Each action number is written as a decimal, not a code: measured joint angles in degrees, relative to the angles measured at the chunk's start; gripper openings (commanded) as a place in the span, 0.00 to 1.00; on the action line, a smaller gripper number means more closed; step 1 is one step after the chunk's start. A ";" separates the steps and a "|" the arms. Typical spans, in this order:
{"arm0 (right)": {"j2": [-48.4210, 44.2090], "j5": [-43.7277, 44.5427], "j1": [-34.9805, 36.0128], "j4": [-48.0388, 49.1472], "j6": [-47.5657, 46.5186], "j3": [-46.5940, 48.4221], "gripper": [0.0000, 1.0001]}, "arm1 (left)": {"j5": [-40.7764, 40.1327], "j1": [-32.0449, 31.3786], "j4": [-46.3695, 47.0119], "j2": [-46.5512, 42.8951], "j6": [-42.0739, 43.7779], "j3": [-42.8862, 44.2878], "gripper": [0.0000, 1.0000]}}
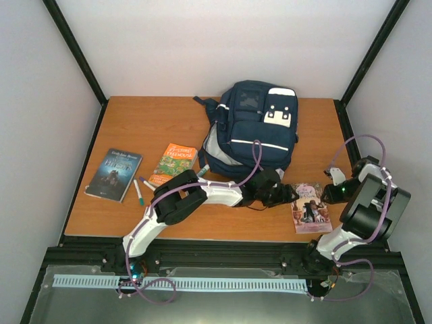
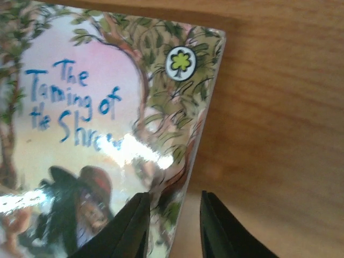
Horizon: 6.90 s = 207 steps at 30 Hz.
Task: Pack the student bag
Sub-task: Pick up the book from the center of the board, then adjust the book at the center of the board.
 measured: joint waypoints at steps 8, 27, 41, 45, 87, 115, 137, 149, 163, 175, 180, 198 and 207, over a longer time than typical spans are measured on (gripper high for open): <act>-6.60 0.33 0.24 -7.39 -0.72 3.30 0.43 | -3.76 0.02 -12.50 -0.04 4.81 5.20 0.74; 1.75 4.59 0.09 -1.51 -1.22 -0.17 0.13 | -3.39 0.50 -22.64 6.43 8.31 18.86 0.79; 3.23 4.55 0.07 -2.19 -0.63 0.55 0.11 | 4.28 2.75 -9.84 9.94 3.74 18.45 0.68; 3.30 4.50 0.07 -2.23 -0.28 0.61 0.11 | 5.25 3.17 0.98 8.94 1.77 11.58 0.56; -17.33 -18.16 0.50 -14.82 -3.19 11.47 1.00 | 1.40 6.23 -14.03 -25.11 27.78 -4.22 0.01; -19.43 -51.67 32.61 -2.47 13.27 12.44 1.00 | 20.57 22.56 -19.12 -53.00 37.44 -19.52 0.01; -10.99 -63.19 32.57 -24.87 -7.15 15.10 0.03 | 24.37 25.40 -20.20 -44.59 40.22 -13.20 0.05; -15.87 -49.29 27.89 0.22 20.26 10.73 0.03 | 12.76 29.31 -25.22 -36.81 40.61 -8.98 0.64; -21.79 -38.12 21.59 7.74 24.74 4.92 0.03 | -17.77 38.38 -44.72 -8.20 38.75 12.87 0.59; -21.79 -38.18 19.32 7.74 24.28 4.68 0.03 | -16.17 37.64 -45.53 -3.80 38.95 15.13 0.01; -21.59 -38.60 17.29 7.67 24.04 4.68 0.03 | -14.56 35.58 -43.65 -6.12 38.82 12.33 0.01; -20.39 -38.75 10.27 5.49 22.10 5.55 0.03 | -10.80 24.04 -30.34 -23.04 33.57 -13.94 0.01; -20.06 -37.53 5.35 3.58 21.16 8.28 0.03 | -11.34 20.26 -29.64 -27.41 33.00 -19.89 0.15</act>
